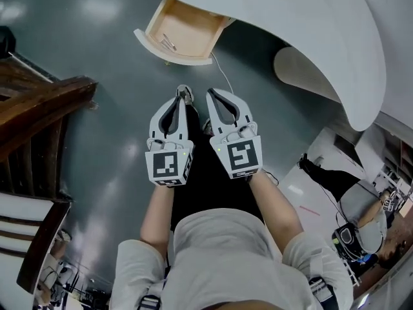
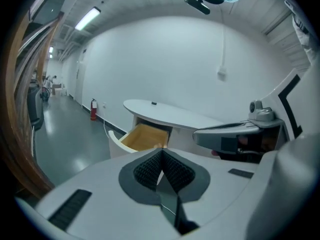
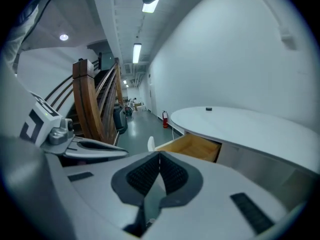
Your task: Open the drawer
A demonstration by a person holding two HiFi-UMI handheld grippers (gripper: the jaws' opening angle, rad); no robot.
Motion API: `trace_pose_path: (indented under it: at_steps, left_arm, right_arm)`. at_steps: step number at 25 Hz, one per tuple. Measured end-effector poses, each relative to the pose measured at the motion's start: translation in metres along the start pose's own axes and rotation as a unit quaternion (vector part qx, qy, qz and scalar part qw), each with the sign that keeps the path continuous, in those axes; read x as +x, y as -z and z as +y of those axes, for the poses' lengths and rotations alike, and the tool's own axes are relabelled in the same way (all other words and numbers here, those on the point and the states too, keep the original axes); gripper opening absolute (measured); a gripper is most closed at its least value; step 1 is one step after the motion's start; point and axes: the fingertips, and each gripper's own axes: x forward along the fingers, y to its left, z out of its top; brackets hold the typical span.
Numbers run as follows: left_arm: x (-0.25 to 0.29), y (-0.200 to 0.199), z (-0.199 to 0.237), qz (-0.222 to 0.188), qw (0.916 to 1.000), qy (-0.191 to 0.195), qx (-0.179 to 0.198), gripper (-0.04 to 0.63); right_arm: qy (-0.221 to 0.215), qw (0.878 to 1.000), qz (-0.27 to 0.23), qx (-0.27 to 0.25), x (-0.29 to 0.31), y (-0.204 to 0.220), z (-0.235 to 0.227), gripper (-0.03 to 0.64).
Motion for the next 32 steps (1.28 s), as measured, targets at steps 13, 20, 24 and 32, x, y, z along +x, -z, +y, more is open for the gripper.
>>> trace_pose_path:
  at_steps: [13,20,24,32]
  left_arm:
    - [-0.047,-0.103,-0.046,-0.036,0.9981,0.006,0.050,0.006]
    - [-0.078,-0.140,-0.104,-0.062,0.9963,0.021,0.055,0.006]
    - [-0.096,-0.151,-0.109,-0.073,0.9962,0.000,0.047,0.006]
    - [-0.114,-0.174,-0.151,-0.086,0.9942,0.023,0.060,0.006]
  right_arm:
    - [0.000,0.997,-0.070,0.027,-0.067,-0.083,-0.006,0.014]
    - [-0.009,0.992,-0.125,0.030,-0.133,-0.128,-0.008,0.014]
    - [0.009,0.990,-0.139,0.008,-0.152,-0.141,-0.010,0.014]
    - [0.012,0.989,-0.146,-0.035,-0.195,-0.161,-0.015,0.014]
